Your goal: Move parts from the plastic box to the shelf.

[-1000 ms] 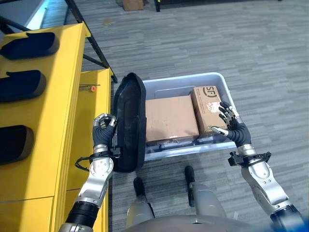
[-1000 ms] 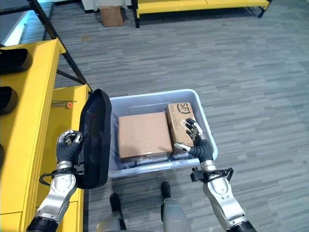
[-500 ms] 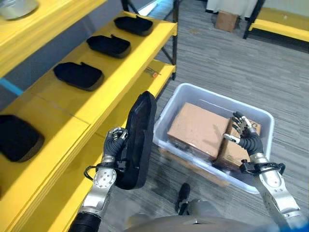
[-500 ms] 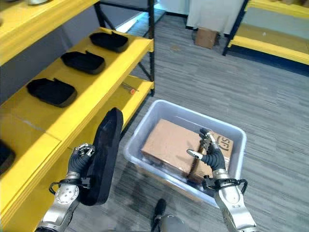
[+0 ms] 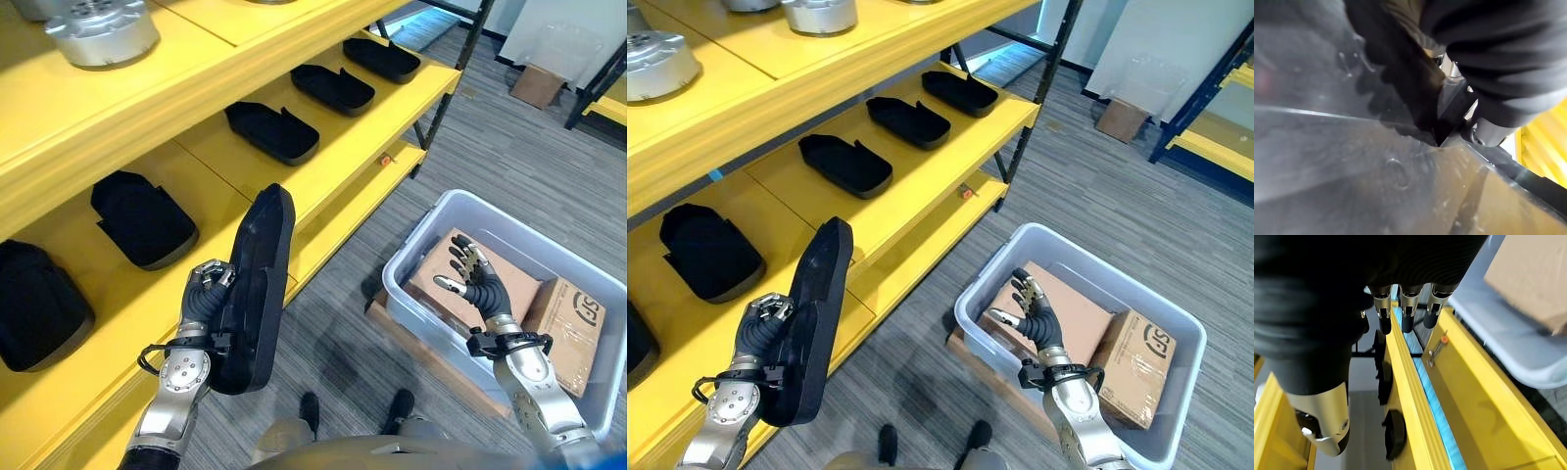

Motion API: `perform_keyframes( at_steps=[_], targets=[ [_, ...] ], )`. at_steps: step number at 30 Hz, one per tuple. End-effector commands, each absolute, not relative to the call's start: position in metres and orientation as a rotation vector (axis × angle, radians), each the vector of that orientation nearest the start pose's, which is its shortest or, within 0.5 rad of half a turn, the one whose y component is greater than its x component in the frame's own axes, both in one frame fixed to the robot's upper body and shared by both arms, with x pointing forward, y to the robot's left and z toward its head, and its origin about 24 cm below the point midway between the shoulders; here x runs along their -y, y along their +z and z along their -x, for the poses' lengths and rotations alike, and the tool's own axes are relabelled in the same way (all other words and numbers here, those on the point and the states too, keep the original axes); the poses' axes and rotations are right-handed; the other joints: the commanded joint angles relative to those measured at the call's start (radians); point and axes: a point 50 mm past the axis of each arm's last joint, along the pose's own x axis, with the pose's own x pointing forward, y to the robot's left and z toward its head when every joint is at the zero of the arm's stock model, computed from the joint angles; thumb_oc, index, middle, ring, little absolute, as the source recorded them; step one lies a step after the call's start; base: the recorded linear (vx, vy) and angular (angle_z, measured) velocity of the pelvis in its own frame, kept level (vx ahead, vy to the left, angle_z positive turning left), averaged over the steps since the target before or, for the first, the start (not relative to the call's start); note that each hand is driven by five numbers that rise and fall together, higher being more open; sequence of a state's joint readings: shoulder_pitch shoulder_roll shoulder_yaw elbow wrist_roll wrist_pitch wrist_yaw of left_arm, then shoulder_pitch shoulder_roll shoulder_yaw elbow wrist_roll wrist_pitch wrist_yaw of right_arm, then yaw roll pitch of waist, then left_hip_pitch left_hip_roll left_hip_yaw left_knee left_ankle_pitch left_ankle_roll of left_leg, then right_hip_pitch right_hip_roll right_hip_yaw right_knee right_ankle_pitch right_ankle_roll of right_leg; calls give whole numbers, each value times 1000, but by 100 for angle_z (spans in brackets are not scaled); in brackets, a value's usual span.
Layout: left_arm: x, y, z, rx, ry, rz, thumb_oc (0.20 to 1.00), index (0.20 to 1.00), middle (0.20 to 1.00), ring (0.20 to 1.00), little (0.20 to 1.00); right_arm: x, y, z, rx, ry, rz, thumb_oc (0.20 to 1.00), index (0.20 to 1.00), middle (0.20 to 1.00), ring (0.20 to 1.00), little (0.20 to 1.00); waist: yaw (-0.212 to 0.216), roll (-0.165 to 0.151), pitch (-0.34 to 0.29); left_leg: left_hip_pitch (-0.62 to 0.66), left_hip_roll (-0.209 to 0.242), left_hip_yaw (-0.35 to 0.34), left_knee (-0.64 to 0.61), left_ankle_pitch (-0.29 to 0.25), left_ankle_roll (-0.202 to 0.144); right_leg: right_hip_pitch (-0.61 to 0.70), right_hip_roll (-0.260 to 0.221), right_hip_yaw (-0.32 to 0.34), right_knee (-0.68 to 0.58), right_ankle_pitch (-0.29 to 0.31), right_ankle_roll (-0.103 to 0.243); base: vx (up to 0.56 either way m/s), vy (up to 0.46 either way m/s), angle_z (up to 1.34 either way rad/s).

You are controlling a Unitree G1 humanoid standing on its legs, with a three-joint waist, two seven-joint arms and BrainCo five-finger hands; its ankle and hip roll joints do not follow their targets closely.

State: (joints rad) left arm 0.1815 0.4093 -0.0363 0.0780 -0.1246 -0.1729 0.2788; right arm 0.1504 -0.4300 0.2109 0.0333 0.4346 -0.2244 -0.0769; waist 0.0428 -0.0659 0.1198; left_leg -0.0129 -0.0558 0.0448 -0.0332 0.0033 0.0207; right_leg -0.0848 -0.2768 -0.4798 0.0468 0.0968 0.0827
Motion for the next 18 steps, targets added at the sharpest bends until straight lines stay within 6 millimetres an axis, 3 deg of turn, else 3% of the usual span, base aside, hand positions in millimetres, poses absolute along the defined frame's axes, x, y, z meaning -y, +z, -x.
perform_keyframes(
  at_steps=[1,2,4,5,9,12,15,18],
  targets=[
    [-241,61,-225,150,231,-347,200,200,200,200,200,183,30,-225,19,104,-43,1000,1000,1000,1000,1000,-19,16,6,1,6,-42,-12,-41,14,47,-43,113,87,40,88,29,329,23],
    [-241,61,-225,151,231,-347,200,200,200,200,200,183,30,-225,20,104,-43,1000,1000,1000,1000,1000,-20,15,4,-3,4,-42,-12,-37,15,43,-44,113,86,43,87,17,288,37],
    [-239,61,-228,158,222,-344,200,200,200,200,200,177,32,-227,27,130,-53,1000,1000,1000,1000,1000,-41,30,16,7,6,-58,-23,-20,20,-18,44,268,133,2,57,-7,176,37],
    [-237,58,-227,144,203,-342,200,200,200,200,200,177,30,-224,10,152,-60,1000,1000,1000,1000,1000,-58,32,27,24,0,-70,-33,-7,27,-50,156,332,190,-81,23,5,200,21],
    [-236,55,-225,124,175,-360,200,200,200,200,200,183,26,-217,-13,157,-71,1000,1000,1000,1000,1000,-94,9,19,21,-38,-119,-49,29,25,-75,345,405,224,-143,-11,-11,91,51],
    [-236,50,-222,107,172,-350,200,200,200,200,200,185,23,-213,-28,164,-66,1000,1000,1000,1000,1000,-102,-8,5,18,-54,-133,-53,38,23,-35,378,479,123,-133,-26,-30,10,62],
    [-234,47,-218,98,172,-329,200,200,200,200,200,184,22,-213,-34,166,-68,1000,1000,1000,1000,1000,-93,-9,-9,14,-54,-127,-54,44,25,-7,373,499,86,-116,-17,-41,-28,-10],
    [-234,46,-210,87,159,-315,200,200,200,200,200,187,24,-211,-30,163,-73,1000,1000,1000,1000,1000,-77,-14,-32,8,-50,-113,-54,49,21,34,360,477,24,-109,-20,-57,-64,-3]
  ],
)
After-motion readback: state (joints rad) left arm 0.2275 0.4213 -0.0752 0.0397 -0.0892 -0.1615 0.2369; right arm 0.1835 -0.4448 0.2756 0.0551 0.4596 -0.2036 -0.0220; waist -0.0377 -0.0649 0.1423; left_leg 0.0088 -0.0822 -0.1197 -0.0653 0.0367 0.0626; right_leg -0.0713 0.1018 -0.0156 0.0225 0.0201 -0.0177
